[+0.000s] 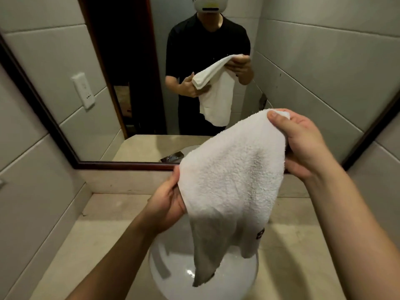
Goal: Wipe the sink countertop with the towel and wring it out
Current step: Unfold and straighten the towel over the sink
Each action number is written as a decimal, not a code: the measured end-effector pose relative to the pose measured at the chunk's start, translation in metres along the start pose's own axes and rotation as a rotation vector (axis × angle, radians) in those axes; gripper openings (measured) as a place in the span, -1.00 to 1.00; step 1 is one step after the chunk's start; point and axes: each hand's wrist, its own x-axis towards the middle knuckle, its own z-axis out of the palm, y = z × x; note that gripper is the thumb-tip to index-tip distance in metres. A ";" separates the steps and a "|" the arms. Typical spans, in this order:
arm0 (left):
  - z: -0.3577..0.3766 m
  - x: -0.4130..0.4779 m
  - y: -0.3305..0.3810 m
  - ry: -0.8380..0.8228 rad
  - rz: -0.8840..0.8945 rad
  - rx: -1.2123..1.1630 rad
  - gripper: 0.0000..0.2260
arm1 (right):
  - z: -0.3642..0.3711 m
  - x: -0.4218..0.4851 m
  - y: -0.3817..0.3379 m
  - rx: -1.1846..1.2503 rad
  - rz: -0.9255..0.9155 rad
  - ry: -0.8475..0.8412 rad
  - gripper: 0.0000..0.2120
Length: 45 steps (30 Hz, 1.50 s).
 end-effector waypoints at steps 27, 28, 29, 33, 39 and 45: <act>0.017 0.002 0.064 0.197 -0.188 0.861 -0.70 | -0.038 -0.041 0.122 0.021 0.139 -0.213 -0.67; 0.018 0.002 0.066 0.206 -0.197 0.872 -0.73 | -0.036 -0.039 0.120 0.025 0.087 -0.188 -0.61; 0.021 0.002 0.067 0.224 -0.195 0.877 -0.76 | -0.034 -0.036 0.117 0.013 0.039 -0.154 -0.56; 0.023 0.004 0.068 0.417 -0.082 0.857 -0.61 | -0.020 -0.031 0.092 -0.102 -0.086 -0.077 -0.86; 0.027 -0.002 0.059 0.427 0.187 0.870 -0.35 | -0.007 -0.032 0.078 -0.322 -0.225 0.064 -0.90; 0.033 -0.008 0.062 0.520 0.289 1.594 -0.53 | -0.011 -0.027 0.083 -0.728 -0.350 0.147 -0.75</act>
